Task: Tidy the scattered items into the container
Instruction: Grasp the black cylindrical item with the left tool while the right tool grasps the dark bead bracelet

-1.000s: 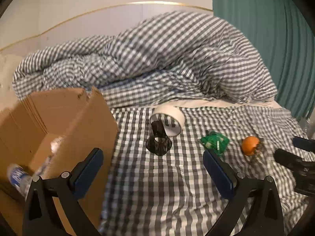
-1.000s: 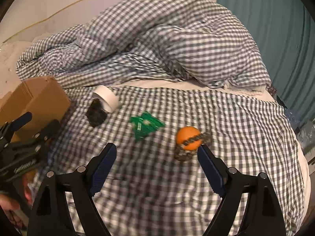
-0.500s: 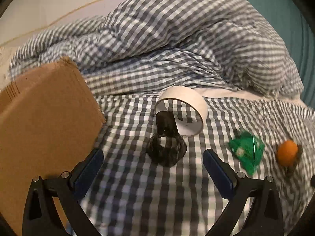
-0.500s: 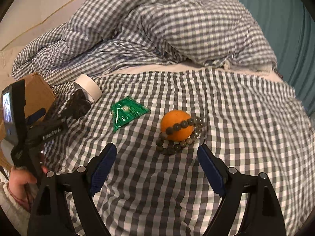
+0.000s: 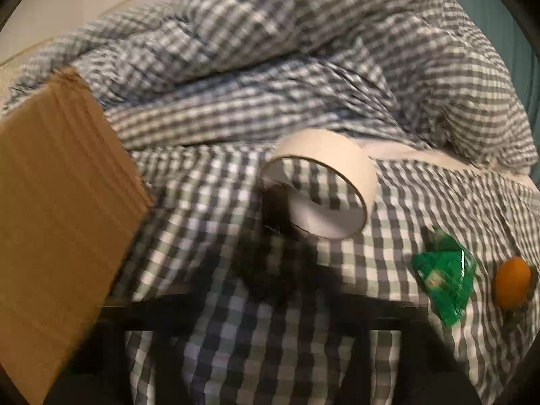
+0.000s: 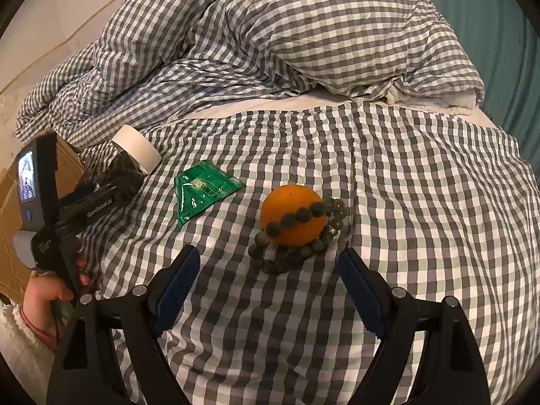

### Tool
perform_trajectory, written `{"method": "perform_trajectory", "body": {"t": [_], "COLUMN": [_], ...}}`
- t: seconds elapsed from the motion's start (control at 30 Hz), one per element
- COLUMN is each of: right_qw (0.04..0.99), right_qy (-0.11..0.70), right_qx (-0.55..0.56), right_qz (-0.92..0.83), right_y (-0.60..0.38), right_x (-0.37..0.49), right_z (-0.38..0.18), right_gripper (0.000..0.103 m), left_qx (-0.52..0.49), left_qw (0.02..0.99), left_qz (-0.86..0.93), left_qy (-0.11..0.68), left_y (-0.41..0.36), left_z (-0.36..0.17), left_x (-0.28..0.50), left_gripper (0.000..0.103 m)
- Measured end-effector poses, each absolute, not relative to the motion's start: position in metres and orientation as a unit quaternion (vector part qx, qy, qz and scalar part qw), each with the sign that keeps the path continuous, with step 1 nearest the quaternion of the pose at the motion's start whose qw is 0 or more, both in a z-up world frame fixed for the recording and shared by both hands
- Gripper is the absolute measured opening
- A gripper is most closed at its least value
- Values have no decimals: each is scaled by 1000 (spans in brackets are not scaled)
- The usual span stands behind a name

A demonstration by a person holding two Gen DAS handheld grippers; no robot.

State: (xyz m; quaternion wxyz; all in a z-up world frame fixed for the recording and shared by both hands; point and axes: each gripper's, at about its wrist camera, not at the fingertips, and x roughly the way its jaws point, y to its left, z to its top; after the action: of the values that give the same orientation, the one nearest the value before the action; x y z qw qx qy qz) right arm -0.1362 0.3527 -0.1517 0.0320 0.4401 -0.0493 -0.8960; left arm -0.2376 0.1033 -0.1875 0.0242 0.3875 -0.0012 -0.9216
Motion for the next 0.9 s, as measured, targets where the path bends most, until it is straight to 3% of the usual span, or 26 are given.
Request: {"method": "perform_trajectory", "body": {"t": [0.23,0.4,0.7,0.77,0.8,0.83,0.9], "right_qw": [10,6,3,-11,-18,-25,-37], "right_qy": [-33,-66,-56,-40,-33,-28,-29], "right_qx": [433,444,469,472,478,491,490], "right_qz": [-901,-894,-881,-881,-877,-870,-870], "right_y": [364,381,349,341,340,340,344], "right_x": [-129,-131,-157,-160,-162,-165,-164], "right_z": [-146,-159,-185,-190,-193,-198,-198], "right_gripper": [84,84,82,63,34,23,12], "left_qx": [371,347,318,319,320,322,326], "left_qw": [14,4,-12,-10,-9,-6,-2], "left_qz": [-928,-937,-948,-948,-947,-947,-945], "left_qy": [16,35,6,1,0,-2,-2], "left_y": [97,94,101,100,99,97,94], "left_z": [-167,-139,-103,-103,-104,-105,-107], "left_x": [-208,-182,-162,-162,-162,-161,-162], "left_gripper": [28,28,28,28,28,28,28]}}
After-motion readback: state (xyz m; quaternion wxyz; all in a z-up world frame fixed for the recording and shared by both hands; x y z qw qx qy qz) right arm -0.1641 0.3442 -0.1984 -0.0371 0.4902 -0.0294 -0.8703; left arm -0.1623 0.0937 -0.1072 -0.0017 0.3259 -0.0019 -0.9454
